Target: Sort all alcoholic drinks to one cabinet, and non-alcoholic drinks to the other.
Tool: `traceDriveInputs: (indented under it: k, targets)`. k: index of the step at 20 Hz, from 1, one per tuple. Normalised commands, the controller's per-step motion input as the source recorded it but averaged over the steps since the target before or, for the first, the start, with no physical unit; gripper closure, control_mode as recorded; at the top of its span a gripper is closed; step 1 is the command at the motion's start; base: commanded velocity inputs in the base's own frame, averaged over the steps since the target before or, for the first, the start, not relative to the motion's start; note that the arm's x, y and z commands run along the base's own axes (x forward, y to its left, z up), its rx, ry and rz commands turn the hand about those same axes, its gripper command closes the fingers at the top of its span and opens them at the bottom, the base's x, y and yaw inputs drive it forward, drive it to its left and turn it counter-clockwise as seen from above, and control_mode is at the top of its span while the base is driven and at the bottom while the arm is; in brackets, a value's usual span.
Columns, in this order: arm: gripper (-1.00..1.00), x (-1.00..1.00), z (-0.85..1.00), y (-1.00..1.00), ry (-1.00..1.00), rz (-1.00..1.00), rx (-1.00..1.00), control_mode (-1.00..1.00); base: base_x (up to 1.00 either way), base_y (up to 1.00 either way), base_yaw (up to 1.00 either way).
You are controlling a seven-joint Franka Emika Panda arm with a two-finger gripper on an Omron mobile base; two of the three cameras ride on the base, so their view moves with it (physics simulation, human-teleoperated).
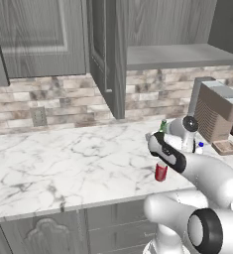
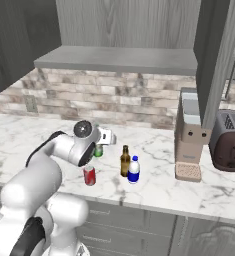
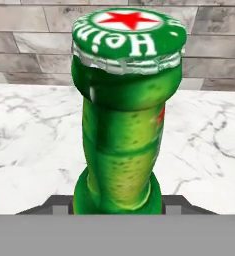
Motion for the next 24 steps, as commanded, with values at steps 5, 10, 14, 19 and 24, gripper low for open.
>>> traceDriveInputs:
  k: [5, 10, 14, 19, 24]
  targets:
    - [1.00, -0.06, 1.00, 0.19, -0.06, 0.00, -0.02, -1.00, 0.00, 0.00, 0.00]
    - [1.00, -0.12, 1.00, 0.22, -0.01, 0.00, 0.00, -1.00, 0.00, 0.00, 0.00]
    - [1.00, -0.10, 1.00, 0.10, -0.02, -0.05, 0.00, -1.00, 0.00, 0.00, 0.00]
    - [1.00, -0.12, 1.00, 0.08, -0.03, -0.05, 0.00, -1.00, 0.00, 0.00, 0.00]
    - [1.00, -0.14, 1.00, 0.00, -0.14, -0.03, 0.00, -1.00, 0.00, 0.00, 0.00]
